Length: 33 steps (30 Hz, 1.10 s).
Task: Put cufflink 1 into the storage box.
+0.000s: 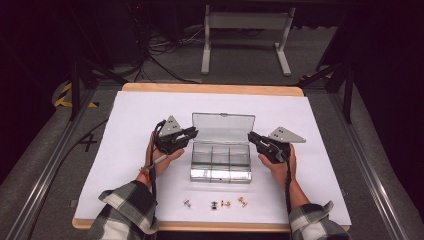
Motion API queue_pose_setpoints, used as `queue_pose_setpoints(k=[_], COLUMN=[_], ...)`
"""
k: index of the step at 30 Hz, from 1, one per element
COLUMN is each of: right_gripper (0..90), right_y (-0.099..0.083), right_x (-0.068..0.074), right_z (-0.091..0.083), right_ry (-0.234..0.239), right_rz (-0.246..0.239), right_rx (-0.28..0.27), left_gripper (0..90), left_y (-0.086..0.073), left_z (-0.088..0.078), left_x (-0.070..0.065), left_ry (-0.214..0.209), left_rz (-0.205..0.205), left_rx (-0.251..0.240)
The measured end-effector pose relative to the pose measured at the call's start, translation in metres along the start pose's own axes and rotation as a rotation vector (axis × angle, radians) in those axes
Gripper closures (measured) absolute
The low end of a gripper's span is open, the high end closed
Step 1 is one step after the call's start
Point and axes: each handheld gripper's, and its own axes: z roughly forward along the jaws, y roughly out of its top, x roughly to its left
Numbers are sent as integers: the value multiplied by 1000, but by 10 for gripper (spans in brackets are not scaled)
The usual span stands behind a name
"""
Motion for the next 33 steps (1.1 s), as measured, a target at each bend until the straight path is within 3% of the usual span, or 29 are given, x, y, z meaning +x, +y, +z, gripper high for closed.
queue_pose_setpoints(k=[33], right_gripper=[834], right_y=[-11], right_x=[-2], right_z=[8], right_ry=[-10], right_rz=[23], right_rx=[62], left_gripper=[784], left_y=[-9], left_z=[9], left_x=[2], left_ry=[8], left_rz=[1], left_rx=[66])
